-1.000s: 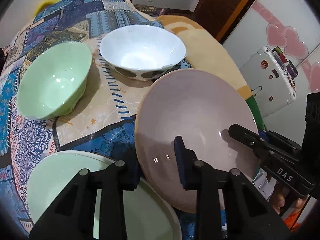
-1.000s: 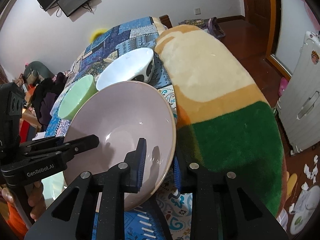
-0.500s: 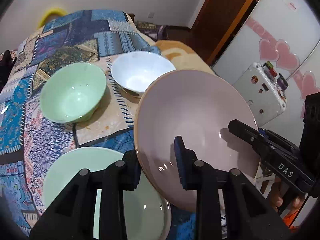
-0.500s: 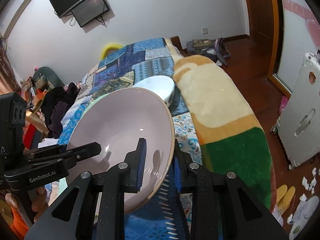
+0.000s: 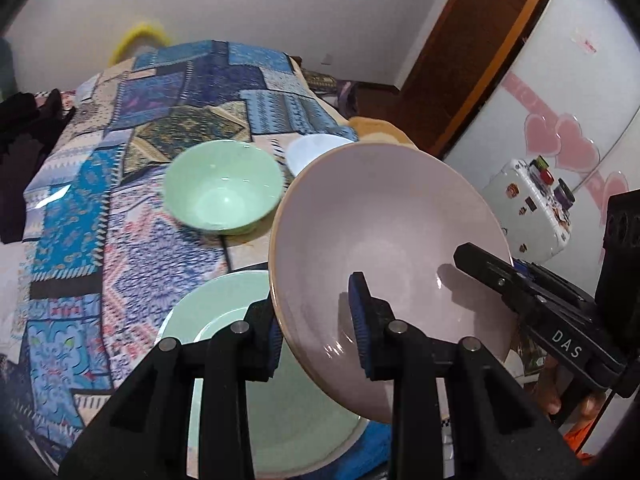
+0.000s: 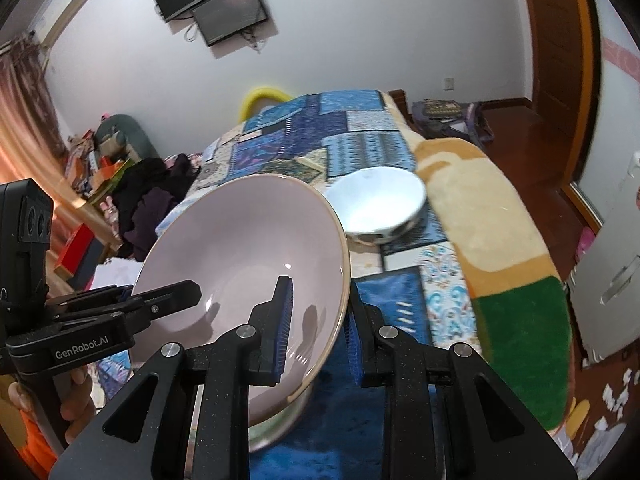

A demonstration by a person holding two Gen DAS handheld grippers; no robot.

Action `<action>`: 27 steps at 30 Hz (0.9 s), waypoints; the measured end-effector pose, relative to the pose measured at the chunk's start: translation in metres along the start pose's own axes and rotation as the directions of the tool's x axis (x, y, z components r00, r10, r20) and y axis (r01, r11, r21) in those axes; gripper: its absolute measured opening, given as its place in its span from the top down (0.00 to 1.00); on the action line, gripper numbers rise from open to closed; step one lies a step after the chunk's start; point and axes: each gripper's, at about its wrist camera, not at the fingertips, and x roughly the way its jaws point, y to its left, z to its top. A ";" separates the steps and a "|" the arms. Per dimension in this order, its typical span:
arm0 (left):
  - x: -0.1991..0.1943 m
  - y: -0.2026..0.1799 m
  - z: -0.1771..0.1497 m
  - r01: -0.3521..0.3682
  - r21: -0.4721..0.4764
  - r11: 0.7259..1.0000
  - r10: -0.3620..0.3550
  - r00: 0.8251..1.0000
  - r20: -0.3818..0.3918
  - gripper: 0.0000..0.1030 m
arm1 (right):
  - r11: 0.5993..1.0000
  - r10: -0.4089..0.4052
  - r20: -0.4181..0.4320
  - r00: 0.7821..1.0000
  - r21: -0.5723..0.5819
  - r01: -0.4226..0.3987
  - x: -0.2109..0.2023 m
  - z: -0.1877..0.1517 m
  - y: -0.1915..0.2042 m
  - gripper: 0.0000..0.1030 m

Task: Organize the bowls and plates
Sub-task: 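Lift and carry the pink bowls with both grippers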

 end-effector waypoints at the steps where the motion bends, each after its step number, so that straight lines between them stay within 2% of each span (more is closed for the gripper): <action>1: -0.005 0.005 -0.002 -0.003 -0.006 1.000 0.004 1.000 0.006 0.71 | 1.000 0.007 -0.001 1.000 -0.008 -0.007 0.001 0.000 0.005 0.79; 13: -0.064 0.071 -0.032 -0.085 -0.109 0.990 0.093 0.993 0.076 0.71 | 0.985 0.098 -0.047 0.994 -0.139 -0.104 0.024 -0.001 0.081 0.79; 27: -0.117 0.151 -0.075 -0.203 -0.243 0.949 0.231 0.968 0.094 0.71 | 0.940 0.189 -0.155 0.970 -0.257 -0.224 0.060 -0.019 0.162 0.79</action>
